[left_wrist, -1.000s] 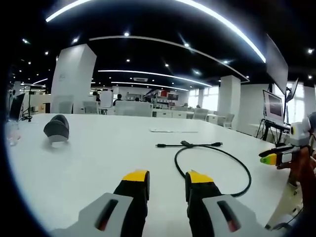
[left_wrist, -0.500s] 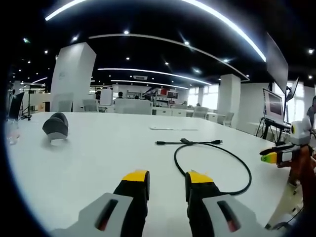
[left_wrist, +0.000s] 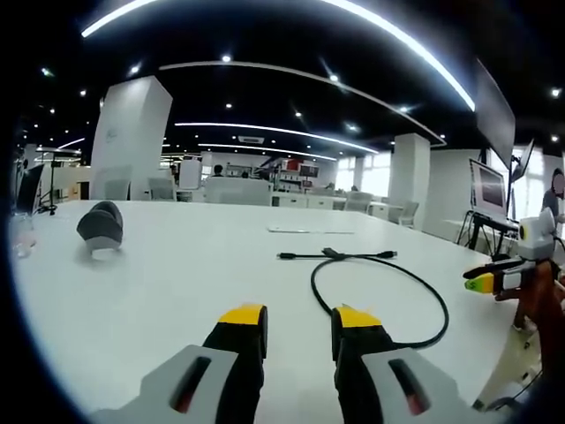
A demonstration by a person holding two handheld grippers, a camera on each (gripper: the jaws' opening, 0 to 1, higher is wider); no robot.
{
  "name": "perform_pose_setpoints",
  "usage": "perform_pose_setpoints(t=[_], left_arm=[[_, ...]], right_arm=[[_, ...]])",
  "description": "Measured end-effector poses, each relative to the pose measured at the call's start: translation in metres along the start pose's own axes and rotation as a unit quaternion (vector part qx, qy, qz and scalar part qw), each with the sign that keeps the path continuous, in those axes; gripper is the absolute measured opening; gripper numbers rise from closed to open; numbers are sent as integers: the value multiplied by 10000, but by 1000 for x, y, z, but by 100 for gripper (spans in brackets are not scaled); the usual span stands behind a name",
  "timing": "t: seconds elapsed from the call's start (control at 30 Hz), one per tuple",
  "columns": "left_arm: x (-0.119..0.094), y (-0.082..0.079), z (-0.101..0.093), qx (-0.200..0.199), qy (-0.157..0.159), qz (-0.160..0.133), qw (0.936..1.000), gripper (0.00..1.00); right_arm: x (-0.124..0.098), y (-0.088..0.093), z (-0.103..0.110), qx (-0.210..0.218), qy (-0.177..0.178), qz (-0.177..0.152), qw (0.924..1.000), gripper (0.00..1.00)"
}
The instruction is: Find the charging cable on the desk, coil it up and secure with Velcro.
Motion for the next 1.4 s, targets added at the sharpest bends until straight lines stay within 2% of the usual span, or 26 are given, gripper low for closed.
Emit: perform_pose_setpoints(t=[0.27,0.4,0.67,0.77,1.4], left_arm=[[-1,2,3,-7,-55,8,10000,29],[-2,3,3,9,-81,20,10000,29],[-2,3,2,-38,-56,13,10000,30],[-2,4,2,-43,-49,17,10000,30],[-3,3,2,-30,-87,-1,10000,30]], right_arm=[[0,4,-2,31,18,24,10000,40],[-1,1,1,202,-159,-63,9997,39],[-2,1,1,223,-144,-83,9996,39],[-1,1,3,355,-267,-97,9990,39],[-2,3,1,319,-185,-45,9993,39]])
Point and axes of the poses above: the point that each gripper's makers call its tool centre point, and the gripper's own axes: x roughly forward along the fingers, z roughly to its left, y roughly out of its underside, the point moved 5 cm from there along -x, roughly backward along the fingers, and after that the axes turned 1 degree about -z, right-handed, at the moved point
